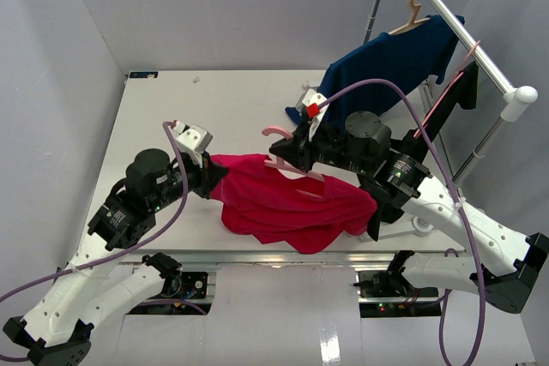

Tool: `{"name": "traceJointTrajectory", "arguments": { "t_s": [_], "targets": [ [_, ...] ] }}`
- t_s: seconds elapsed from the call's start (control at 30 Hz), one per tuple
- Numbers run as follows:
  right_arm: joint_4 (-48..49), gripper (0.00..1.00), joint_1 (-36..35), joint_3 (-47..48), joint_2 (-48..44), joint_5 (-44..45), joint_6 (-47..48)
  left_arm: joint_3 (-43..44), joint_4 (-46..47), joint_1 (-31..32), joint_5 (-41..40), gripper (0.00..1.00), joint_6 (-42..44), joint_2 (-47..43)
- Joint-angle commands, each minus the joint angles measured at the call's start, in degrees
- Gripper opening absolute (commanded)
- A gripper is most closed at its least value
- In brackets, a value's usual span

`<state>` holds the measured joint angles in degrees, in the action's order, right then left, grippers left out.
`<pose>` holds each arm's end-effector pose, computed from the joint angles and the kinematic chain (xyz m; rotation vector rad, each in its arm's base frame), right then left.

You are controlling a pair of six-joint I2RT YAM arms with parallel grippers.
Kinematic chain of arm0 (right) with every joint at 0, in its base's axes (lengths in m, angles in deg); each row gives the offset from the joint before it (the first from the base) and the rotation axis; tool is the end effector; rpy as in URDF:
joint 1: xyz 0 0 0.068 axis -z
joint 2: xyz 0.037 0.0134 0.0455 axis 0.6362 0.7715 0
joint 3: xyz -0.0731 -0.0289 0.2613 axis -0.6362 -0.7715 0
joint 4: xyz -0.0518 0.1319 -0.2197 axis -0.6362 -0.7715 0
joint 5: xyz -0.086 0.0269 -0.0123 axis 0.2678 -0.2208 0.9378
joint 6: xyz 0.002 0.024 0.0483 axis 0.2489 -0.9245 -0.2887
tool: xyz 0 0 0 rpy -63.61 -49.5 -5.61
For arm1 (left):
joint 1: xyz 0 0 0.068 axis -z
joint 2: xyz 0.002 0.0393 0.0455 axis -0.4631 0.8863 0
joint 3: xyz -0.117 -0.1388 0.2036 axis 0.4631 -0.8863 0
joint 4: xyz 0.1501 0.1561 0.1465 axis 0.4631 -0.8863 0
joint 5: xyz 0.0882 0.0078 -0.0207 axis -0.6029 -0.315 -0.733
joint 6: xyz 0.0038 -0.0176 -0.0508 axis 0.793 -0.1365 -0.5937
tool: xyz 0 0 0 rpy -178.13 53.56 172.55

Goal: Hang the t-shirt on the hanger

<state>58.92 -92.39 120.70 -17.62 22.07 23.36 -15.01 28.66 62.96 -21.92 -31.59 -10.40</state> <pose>0.1464 0.2053 0.4269 -0.8694 1.4624 0.8981 0.1098 -0.0835 0.3777 0.5373 1.8727 -0.6367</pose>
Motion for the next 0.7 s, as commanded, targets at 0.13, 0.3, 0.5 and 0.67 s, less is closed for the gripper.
{"name": "traceJointTrajectory", "arguments": {
  "t_s": [0.13, 0.3, 0.5, 0.67],
  "targets": [
    [-5.2, 0.08, 0.1, 0.8, 0.9, -2.3, 5.2, 3.4, -1.8, 0.1, -4.4, 0.0, -0.2, 2.5],
    [-5.5, 0.08, 0.1, 1.4, -0.6, -4.6, 5.0, 2.4, -1.8, 0.1, -8.5, 0.0, 0.0, 3.8],
    [-4.5, 0.08, 0.1, 2.3, -2.0, -6.1, 4.8, 3.6, -2.2, 0.1, -6.9, 0.19, 0.2, 5.7],
    [-4.5, 0.08, 0.1, 6.1, -1.9, -1.0, 4.5, 6.0, -4.7, 0.1, -3.9, 0.6, 2.5, 4.8]
  ]
}}
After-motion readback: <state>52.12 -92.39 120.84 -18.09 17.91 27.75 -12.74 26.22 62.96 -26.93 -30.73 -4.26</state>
